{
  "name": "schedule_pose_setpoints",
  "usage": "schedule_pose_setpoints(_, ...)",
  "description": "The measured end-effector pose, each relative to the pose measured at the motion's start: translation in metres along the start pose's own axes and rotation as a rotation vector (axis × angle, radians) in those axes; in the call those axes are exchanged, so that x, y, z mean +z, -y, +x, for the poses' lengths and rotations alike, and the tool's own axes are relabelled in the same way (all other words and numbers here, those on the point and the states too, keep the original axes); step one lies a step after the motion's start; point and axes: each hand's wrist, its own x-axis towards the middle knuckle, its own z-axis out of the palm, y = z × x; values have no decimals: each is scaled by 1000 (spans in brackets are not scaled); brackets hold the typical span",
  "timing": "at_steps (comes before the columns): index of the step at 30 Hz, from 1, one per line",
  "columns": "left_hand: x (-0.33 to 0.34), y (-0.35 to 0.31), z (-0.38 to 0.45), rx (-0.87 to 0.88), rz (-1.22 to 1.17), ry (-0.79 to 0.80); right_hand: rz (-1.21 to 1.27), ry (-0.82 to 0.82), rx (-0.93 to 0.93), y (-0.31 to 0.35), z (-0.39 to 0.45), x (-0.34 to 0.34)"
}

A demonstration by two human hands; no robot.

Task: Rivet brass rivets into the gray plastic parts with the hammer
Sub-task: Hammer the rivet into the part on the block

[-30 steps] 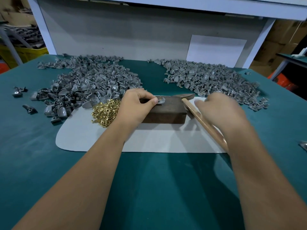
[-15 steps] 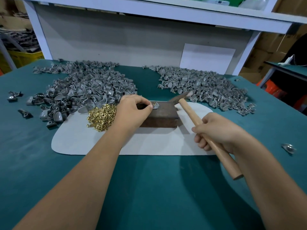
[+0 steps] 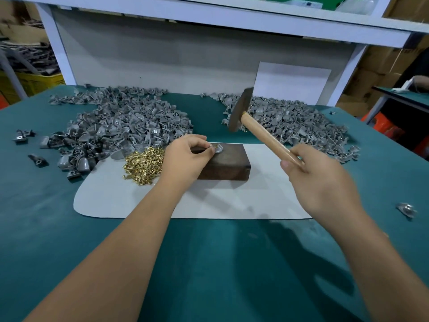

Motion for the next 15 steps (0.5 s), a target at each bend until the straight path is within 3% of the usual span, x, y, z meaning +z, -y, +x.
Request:
schedule_pose_setpoints(9,3,2,1,-83,-167,20,160,24,-85,21,-3,-9)
schedule_pose_setpoints(15,2,3,3,-77,-160,28,62,158,-26,20,-2,0)
